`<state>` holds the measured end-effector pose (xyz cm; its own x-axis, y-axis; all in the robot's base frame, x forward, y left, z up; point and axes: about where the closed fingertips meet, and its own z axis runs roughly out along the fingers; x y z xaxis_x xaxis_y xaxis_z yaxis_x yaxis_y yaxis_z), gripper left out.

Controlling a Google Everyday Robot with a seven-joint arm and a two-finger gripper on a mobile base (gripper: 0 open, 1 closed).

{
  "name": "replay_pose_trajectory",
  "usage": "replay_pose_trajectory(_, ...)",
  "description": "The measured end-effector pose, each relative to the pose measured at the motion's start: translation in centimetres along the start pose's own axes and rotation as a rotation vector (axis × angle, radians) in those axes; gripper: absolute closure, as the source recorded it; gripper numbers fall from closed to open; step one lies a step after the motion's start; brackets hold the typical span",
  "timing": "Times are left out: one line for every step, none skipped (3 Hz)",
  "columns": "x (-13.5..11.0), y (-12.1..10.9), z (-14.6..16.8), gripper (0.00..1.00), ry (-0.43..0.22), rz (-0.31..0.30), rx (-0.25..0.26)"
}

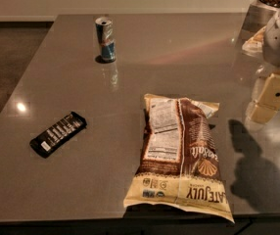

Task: Move brown chip bag near rxbar chocolate

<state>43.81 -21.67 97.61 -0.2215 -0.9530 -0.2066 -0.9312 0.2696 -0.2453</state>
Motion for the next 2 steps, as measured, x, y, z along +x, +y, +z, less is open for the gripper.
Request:
replay_pose_trajectory(0.0,0.0,0.0,0.0,0.0,0.0,0.0)
replay_pose_trajectory(-2.3,1.3,1.5,0.0,-0.045,-0.084,-0.029)
